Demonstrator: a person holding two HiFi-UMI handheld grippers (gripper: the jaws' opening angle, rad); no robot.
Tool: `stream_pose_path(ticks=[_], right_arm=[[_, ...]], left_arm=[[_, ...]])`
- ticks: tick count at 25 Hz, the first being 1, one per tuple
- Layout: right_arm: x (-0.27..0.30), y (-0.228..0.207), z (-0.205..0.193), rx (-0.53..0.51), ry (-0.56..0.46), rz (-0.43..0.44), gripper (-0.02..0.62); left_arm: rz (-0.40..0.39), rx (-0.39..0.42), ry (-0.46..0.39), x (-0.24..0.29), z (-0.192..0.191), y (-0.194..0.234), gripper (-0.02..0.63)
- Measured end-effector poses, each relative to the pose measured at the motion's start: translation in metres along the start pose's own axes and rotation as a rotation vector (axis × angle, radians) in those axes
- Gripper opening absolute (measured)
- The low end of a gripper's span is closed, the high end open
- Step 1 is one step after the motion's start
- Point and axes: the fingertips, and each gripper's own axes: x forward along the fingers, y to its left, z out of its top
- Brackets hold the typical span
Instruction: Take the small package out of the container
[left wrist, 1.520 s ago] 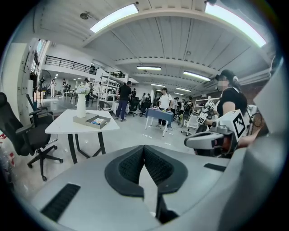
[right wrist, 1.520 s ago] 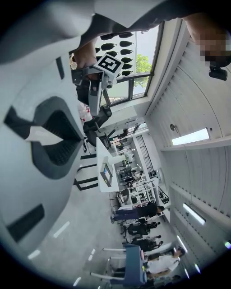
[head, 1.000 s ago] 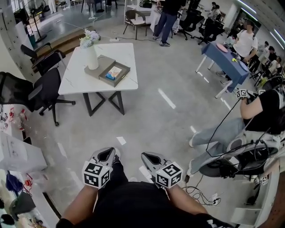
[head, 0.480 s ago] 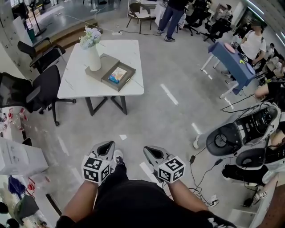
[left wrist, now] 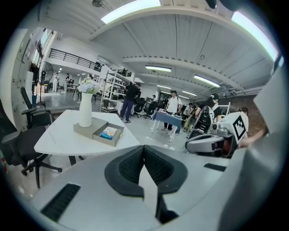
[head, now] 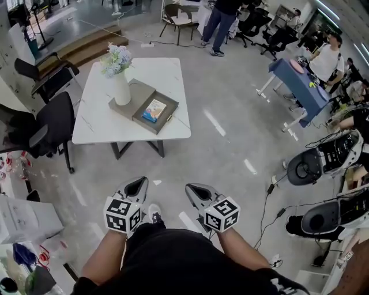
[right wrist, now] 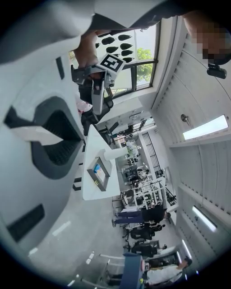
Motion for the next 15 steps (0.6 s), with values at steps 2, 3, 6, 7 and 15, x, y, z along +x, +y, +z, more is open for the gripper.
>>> stream_pose_path(ticks=[2, 3, 6, 7, 15], right_arm=[[0.014, -0.002, 0.01, -0.004, -0.002, -0.003, 0.0], [0.022, -0.003, 0.015, -0.008, -0.003, -0.003, 0.0], [0.043, -0.005, 0.03, -0.02, -0.007, -0.007, 0.0], [0.048, -0.007, 0.033, -0.023, -0.008, -0.012, 0.0], [0.068, -0.015, 0.042, -0.009, -0.004, -0.057, 0.0]], left_arm=[[-0.006, 0.007, -0.004, 0.006, 0.01, 0.013, 0.003], [-0.008, 0.01, -0.007, 0.01, 0.015, 0.02, 0.003], [-0.018, 0.016, -0.012, 0.019, 0.026, 0.04, 0.003], [-0.024, 0.018, -0.011, 0.023, 0.028, 0.046, 0.003], [-0.061, 0.027, 0.003, 0.043, 0.039, 0.07, 0.003]])
